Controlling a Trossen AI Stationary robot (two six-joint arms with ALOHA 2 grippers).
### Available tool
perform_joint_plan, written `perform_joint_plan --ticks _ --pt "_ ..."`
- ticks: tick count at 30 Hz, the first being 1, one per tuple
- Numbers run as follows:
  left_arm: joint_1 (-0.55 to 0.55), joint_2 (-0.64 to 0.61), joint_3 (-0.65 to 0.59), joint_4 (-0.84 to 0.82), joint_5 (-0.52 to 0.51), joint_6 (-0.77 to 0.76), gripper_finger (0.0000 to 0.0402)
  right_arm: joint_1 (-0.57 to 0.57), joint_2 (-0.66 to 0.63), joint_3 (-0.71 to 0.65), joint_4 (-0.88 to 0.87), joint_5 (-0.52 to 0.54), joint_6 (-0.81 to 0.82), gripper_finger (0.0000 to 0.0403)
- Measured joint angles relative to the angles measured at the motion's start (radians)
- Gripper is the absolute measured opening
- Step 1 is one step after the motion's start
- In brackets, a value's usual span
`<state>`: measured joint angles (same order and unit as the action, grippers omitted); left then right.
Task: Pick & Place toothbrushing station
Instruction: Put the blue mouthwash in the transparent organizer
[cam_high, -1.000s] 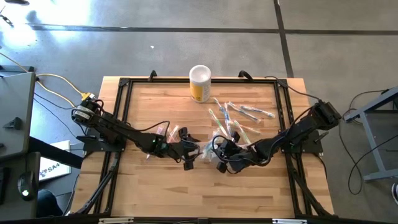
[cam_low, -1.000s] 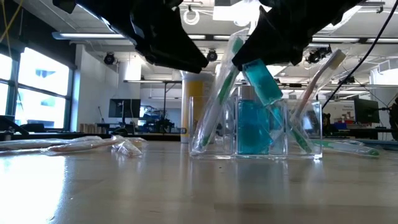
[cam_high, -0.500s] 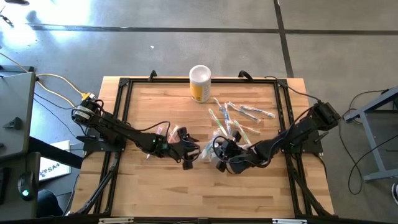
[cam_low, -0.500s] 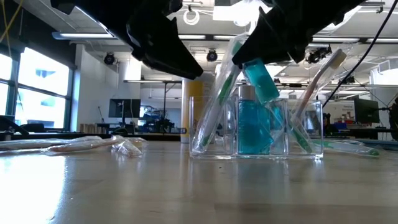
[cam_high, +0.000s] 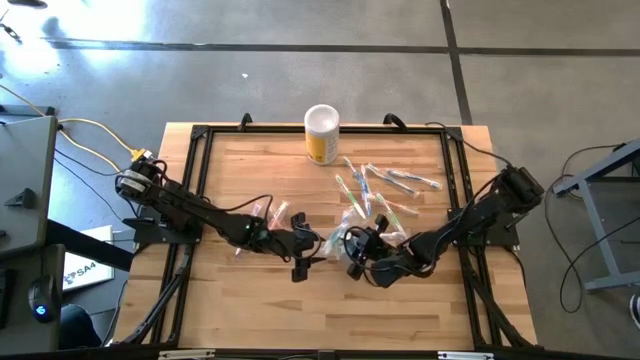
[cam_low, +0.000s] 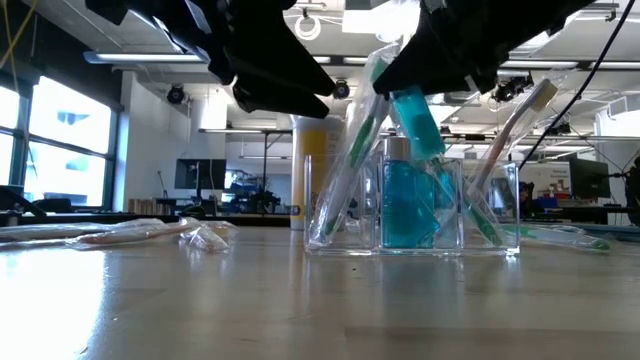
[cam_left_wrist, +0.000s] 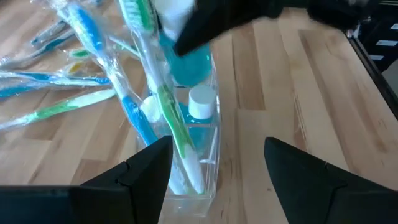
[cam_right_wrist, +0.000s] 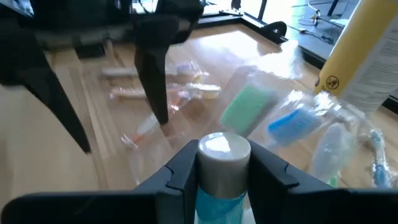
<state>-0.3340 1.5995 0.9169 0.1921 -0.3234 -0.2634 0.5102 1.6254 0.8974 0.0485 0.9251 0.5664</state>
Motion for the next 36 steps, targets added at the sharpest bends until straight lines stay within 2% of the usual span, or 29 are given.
perform_joint_plan --ticks 8,17,26,36 --pt "0.0 0.015 -0.001 -0.002 -0.001 -0.01 0.0248 0.006 0.057 -0.001 0.064 0.019 -0.011 0.0095" --pt "0.003 0.13 -0.002 0.072 -0.015 -0.022 0.0248 0.043 0.059 -0.001 0.078 0.056 0.022 0.0095" --pt "0.02 0.133 -0.002 0.081 -0.007 -0.023 0.0248 0.053 0.066 0.0 -0.017 0.071 0.132 0.0095" --pt "0.02 0.133 -0.002 0.087 0.001 -0.03 0.0248 0.053 0.147 0.0 0.001 0.056 0.194 0.0095"
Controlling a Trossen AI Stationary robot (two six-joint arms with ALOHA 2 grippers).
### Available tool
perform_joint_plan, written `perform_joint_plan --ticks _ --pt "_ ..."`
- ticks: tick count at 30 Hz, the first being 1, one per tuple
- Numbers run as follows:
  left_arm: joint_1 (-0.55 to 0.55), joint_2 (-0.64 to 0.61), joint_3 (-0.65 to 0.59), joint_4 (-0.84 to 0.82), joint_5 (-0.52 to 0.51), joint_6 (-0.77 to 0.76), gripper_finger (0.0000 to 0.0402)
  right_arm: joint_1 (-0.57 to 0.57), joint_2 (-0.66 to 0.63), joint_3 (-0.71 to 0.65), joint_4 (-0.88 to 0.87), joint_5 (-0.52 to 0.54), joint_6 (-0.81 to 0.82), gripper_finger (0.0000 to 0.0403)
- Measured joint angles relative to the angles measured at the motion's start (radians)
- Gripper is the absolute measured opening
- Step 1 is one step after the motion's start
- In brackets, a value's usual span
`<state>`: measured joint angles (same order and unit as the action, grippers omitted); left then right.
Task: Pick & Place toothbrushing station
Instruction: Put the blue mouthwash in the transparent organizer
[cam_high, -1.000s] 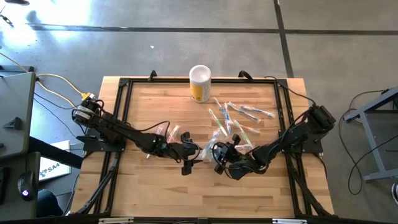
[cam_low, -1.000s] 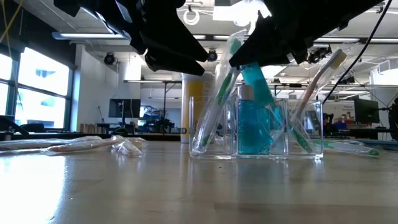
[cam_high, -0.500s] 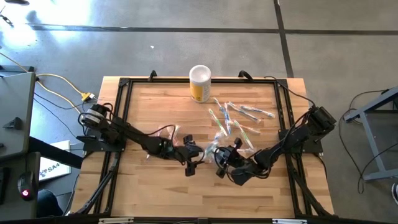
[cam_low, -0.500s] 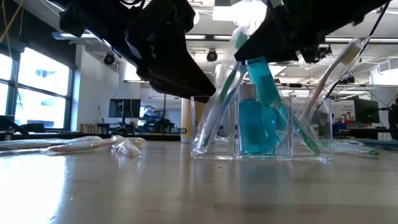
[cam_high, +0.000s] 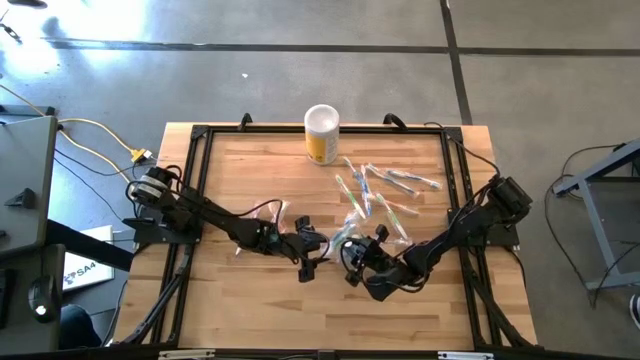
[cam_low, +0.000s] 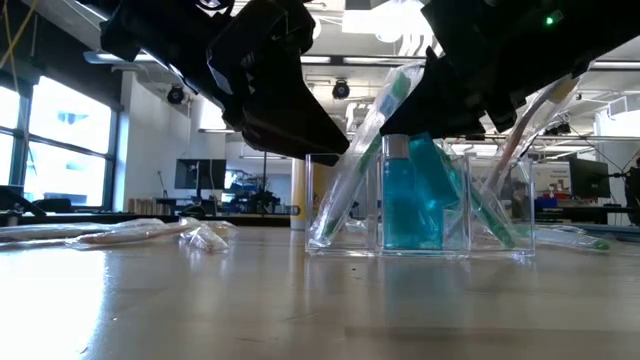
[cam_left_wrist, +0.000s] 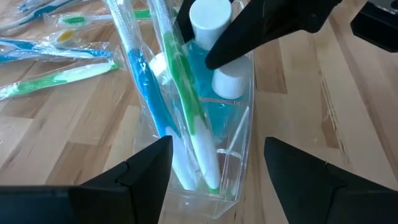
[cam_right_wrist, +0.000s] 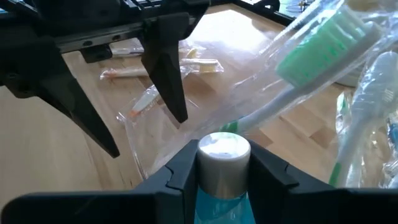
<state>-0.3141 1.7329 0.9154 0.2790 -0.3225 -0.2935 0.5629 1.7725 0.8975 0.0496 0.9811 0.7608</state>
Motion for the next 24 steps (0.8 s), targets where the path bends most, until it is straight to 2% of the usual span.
perform_joint_plan --ticks 8,24 --pt "0.0 0.0 0.0 0.0 0.002 0.0 0.0248 -0.001 -0.004 0.002 -0.025 -0.051 0.03 0.0106" --pt "-0.001 0.0 0.0 -0.006 0.004 0.0 0.0248 0.009 -0.086 -0.002 -0.074 -0.208 -0.077 0.0183"
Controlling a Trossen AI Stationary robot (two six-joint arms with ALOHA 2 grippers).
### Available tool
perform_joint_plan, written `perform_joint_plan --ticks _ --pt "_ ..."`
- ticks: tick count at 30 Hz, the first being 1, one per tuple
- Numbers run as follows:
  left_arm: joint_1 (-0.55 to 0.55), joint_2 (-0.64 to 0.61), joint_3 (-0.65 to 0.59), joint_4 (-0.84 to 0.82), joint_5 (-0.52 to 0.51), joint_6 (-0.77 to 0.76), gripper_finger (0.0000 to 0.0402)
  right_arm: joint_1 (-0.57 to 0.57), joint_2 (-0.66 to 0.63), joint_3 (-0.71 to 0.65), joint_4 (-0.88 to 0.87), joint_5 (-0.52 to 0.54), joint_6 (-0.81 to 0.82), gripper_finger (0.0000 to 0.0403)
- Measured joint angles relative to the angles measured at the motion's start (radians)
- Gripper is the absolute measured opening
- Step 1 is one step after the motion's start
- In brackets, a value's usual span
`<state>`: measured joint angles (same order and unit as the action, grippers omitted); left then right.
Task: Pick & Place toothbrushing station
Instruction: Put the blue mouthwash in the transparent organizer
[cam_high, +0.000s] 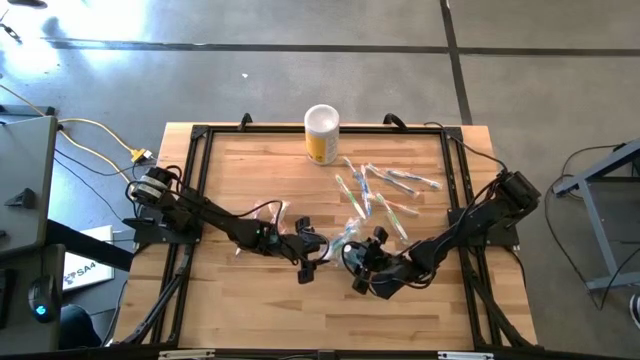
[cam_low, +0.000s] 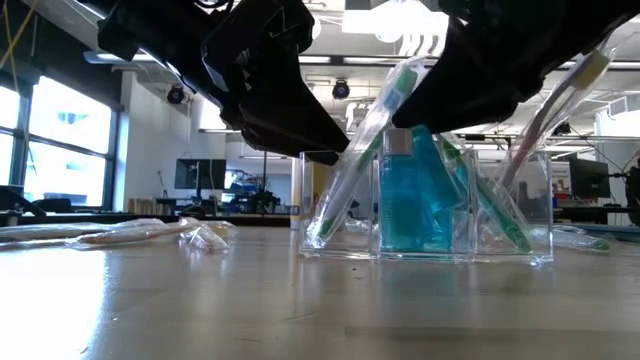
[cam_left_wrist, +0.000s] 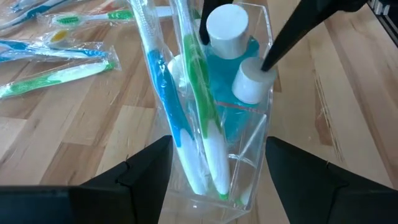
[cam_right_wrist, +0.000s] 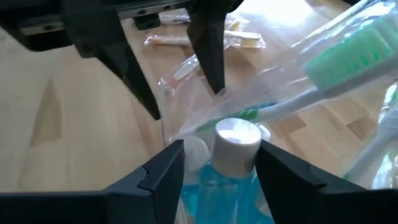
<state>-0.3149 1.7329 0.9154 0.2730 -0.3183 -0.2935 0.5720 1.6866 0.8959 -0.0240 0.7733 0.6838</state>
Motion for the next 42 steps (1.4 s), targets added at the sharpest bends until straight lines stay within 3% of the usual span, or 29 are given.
perform_joint_plan --ticks 6,15,19,25,42 --pt "0.001 0.0 0.0 -0.002 -0.001 0.0 0.0248 0.006 -0.034 0.0 -0.03 -0.032 -0.004 0.0192" --pt "0.001 0.0 0.0 -0.003 -0.002 0.0 0.0248 0.047 -0.111 0.0 -0.033 0.013 -0.055 0.0156" --pt "0.001 0.0 0.0 0.001 -0.002 0.0 0.0248 0.041 -0.118 0.0 -0.023 0.008 -0.089 0.0115" --pt "0.001 0.0 0.0 0.002 -0.004 0.0 0.0248 0.02 -0.108 0.0 -0.018 -0.022 -0.116 0.0012" --pt "0.001 0.0 0.0 0.007 -0.005 0.0 0.0248 0.012 -0.022 0.002 -0.043 -0.102 0.023 0.0003"
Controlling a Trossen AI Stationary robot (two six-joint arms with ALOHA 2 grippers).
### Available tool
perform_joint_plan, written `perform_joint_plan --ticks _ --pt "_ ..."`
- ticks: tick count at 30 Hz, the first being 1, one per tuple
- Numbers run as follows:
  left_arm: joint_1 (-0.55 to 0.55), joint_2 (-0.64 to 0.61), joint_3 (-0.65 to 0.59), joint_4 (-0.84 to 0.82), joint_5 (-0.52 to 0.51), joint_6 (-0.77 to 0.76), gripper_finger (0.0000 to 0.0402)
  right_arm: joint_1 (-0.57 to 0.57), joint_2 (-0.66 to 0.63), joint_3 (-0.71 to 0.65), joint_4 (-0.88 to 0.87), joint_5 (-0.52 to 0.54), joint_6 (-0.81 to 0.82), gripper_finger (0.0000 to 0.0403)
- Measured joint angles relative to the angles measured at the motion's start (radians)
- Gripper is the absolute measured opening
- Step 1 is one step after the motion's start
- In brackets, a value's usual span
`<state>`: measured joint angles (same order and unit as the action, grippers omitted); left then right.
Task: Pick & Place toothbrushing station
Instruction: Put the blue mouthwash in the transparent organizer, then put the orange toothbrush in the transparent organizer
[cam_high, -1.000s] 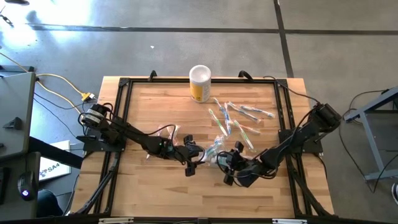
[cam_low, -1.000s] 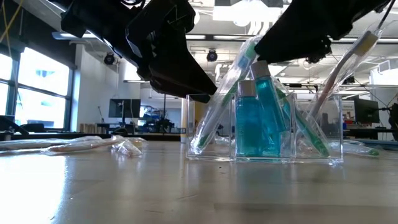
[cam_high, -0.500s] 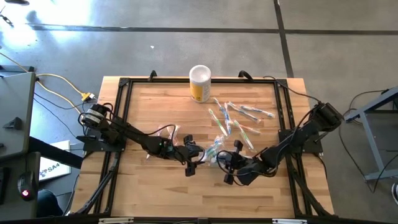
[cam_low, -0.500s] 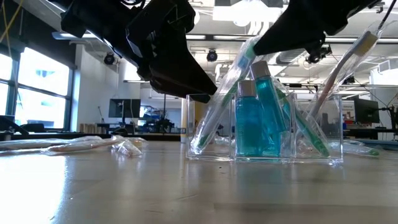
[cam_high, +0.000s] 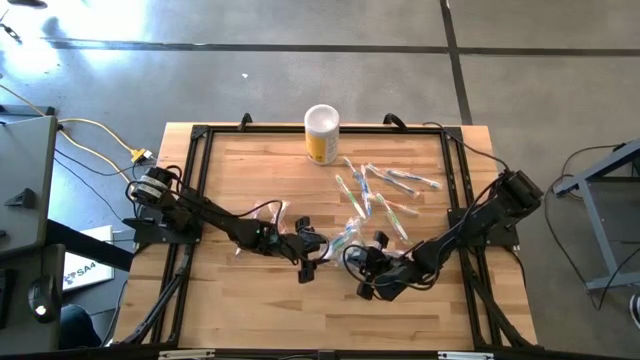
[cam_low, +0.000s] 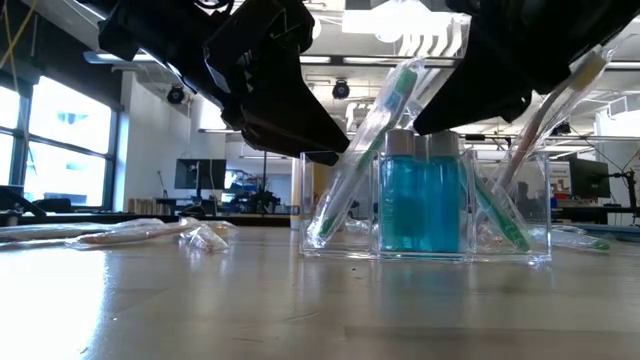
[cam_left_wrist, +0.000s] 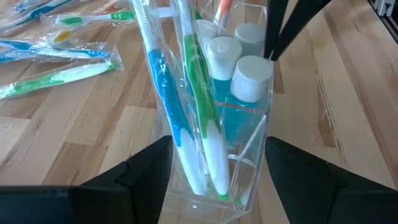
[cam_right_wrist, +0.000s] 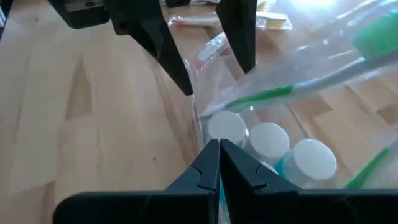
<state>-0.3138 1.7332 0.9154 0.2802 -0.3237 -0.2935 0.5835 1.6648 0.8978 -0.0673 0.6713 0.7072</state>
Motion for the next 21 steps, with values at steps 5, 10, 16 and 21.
perform_joint_plan --ticks 5,10,16,21 --pt "0.0 0.0 0.0 0.001 0.0 0.0 0.0248 0.0 0.003 -0.002 -0.003 -0.009 -0.01 0.0003" --pt "0.0 0.0 0.0 0.0 0.0 0.0 0.0248 0.003 -0.027 -0.002 0.016 0.001 -0.072 0.0003" --pt "0.0 -0.033 -0.002 -0.04 -0.001 0.035 0.0248 0.028 -0.114 -0.001 0.07 0.003 -0.232 0.0003" --pt "0.0 -0.119 -0.002 -0.171 -0.003 0.055 0.0248 0.09 -0.179 -0.001 0.104 -0.001 -0.386 0.0003"
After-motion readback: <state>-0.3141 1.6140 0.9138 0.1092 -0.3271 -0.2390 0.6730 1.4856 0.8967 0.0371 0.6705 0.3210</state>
